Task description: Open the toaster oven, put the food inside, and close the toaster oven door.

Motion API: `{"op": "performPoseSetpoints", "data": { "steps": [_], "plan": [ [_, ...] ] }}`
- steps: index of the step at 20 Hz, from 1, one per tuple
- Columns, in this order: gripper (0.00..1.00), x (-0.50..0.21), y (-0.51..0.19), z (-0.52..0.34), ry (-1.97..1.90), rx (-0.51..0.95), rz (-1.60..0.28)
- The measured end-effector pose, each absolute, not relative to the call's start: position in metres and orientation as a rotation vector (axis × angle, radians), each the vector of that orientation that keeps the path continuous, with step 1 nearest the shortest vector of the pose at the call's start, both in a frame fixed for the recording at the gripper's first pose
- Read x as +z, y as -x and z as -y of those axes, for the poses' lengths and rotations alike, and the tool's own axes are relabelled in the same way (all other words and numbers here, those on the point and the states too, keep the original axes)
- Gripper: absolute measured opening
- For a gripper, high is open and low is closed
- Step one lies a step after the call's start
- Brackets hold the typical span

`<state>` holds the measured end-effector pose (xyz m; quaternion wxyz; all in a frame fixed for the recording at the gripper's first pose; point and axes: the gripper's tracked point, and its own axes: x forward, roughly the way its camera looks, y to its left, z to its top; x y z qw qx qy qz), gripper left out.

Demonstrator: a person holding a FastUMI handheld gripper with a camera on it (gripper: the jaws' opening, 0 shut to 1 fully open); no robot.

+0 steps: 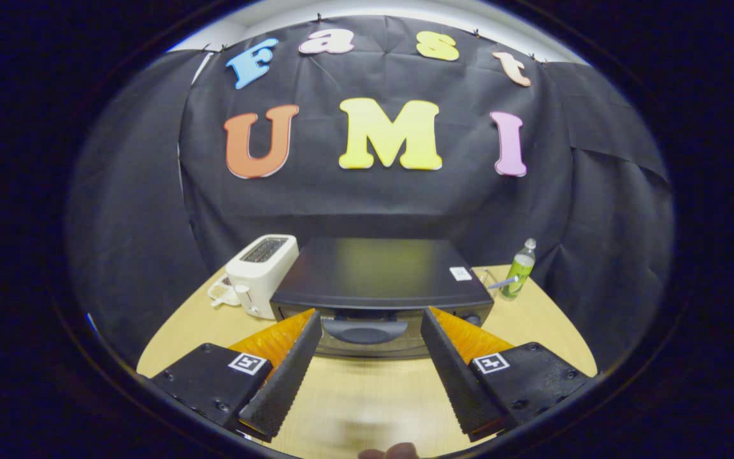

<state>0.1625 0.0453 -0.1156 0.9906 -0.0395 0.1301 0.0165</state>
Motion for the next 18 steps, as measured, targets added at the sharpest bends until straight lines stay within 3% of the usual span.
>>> {"op": "performPoseSetpoints", "data": {
  "steps": [8, 18],
  "plan": [
    [1.00, 0.024, -0.080, -0.038, -0.028, 0.034, -0.044],
    [1.00, 0.038, -0.003, -0.036, -0.021, 0.017, 0.056]
  ]
}}
